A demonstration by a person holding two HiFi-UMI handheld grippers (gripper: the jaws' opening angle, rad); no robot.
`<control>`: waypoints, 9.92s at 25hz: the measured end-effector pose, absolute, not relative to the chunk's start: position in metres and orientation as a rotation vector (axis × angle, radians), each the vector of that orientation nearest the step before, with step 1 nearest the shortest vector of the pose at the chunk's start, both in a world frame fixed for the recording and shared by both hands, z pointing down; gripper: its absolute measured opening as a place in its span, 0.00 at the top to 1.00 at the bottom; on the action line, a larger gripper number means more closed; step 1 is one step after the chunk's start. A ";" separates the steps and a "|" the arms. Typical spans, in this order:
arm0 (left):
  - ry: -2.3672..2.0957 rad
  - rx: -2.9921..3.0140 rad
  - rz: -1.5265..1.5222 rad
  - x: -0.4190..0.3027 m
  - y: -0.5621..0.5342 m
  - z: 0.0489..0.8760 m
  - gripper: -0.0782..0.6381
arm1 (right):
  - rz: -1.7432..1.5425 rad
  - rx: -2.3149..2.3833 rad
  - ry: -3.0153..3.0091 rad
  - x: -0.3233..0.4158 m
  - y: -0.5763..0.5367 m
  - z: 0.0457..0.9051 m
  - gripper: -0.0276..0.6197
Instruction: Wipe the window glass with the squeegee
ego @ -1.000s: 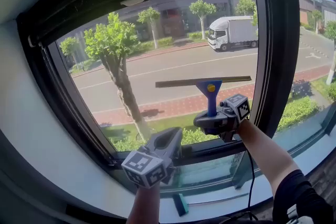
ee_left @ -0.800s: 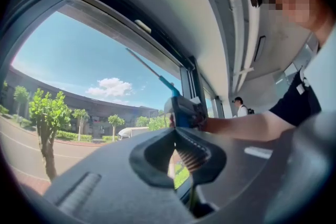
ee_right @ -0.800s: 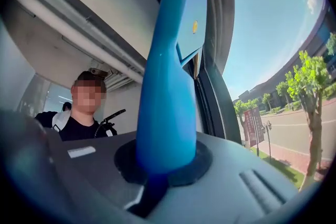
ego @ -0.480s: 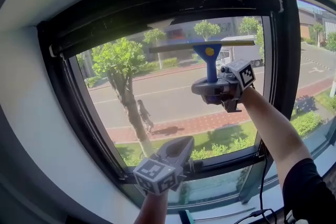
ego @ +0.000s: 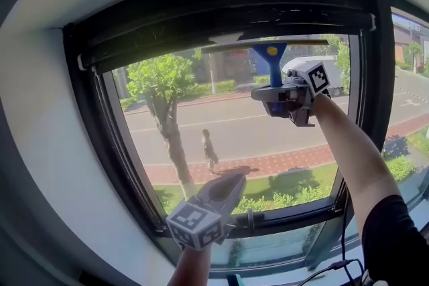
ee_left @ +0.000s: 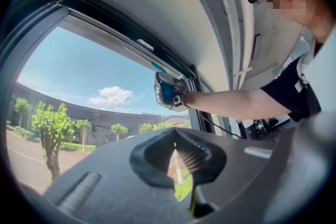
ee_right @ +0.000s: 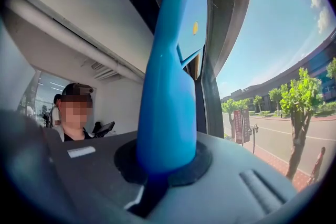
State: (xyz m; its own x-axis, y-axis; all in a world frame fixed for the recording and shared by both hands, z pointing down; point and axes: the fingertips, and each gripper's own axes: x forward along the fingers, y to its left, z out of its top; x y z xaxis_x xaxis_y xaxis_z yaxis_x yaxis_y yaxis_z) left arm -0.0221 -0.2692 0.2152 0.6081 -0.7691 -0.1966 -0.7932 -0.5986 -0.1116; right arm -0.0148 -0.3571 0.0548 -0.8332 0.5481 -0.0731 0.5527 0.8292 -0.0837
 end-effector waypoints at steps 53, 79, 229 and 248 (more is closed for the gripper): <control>1.264 -2.674 0.125 -0.003 -0.271 0.226 0.89 | -0.398 0.765 2.959 -0.016 -0.380 0.141 0.95; 1.293 -2.750 0.116 -0.001 -0.273 0.258 0.89 | -0.557 0.699 2.934 -0.007 -0.379 0.279 0.94; 1.239 -2.739 -0.014 -0.141 -0.269 0.275 0.89 | -0.232 0.642 2.973 -0.176 -0.296 0.101 0.95; 1.208 -2.656 -0.022 -0.176 -0.257 0.228 0.89 | -0.190 0.599 3.097 -0.209 -0.332 0.052 0.95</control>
